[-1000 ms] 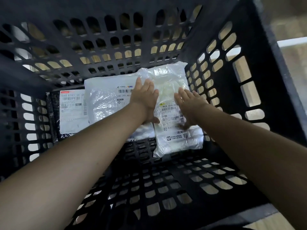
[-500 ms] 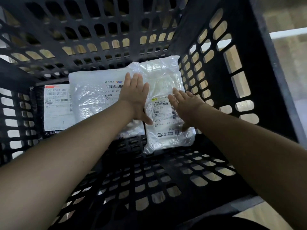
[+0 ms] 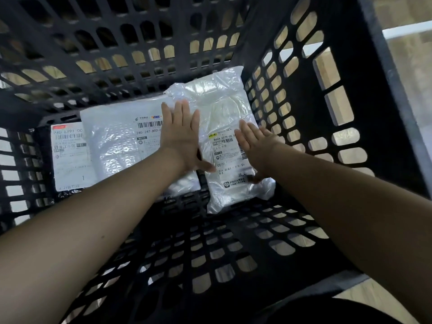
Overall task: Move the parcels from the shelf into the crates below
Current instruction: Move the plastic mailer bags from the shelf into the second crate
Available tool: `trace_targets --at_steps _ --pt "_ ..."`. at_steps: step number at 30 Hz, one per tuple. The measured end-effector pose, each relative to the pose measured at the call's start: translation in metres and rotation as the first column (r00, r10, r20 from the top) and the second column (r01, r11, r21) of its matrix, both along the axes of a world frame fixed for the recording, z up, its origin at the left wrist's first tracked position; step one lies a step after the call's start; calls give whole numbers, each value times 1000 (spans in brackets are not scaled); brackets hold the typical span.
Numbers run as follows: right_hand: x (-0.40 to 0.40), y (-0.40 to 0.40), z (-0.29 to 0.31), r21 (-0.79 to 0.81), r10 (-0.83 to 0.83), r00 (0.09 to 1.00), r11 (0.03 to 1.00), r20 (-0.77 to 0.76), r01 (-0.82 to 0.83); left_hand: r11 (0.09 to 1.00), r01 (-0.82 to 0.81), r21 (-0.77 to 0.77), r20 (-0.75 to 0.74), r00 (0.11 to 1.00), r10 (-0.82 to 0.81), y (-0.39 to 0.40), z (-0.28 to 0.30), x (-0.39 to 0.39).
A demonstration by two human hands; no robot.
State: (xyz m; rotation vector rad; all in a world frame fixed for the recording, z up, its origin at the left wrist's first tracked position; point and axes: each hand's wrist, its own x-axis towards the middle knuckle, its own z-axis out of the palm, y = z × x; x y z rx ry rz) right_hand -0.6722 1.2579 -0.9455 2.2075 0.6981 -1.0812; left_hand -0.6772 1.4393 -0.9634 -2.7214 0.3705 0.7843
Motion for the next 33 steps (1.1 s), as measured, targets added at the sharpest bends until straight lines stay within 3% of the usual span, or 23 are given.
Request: trace_targets --at_steps 6,11,17,22,27,33 --pt "1 3 0 -37 7 1000 999 2 -7 994 -15 -107 -41 999 11 7 -3 4" --pt "8 0 12 59 -30 999 998 -17 31 988 -31 -154 46 998 38 17 -2 -1" --pt "7 3 2 29 -38 999 999 -1 38 996 -32 -86 10 999 33 9 0 7" --pt "11 7 29 83 -22 998 996 53 18 995 -73 -61 19 997 74 12 10 -10" --pt "-2 19 96 134 -72 995 989 69 62 990 -139 -10 -50 989 139 24 79 -46" --pt "-43 33 237 134 -97 995 987 31 92 977 -200 74 -146 967 209 39 233 -91"
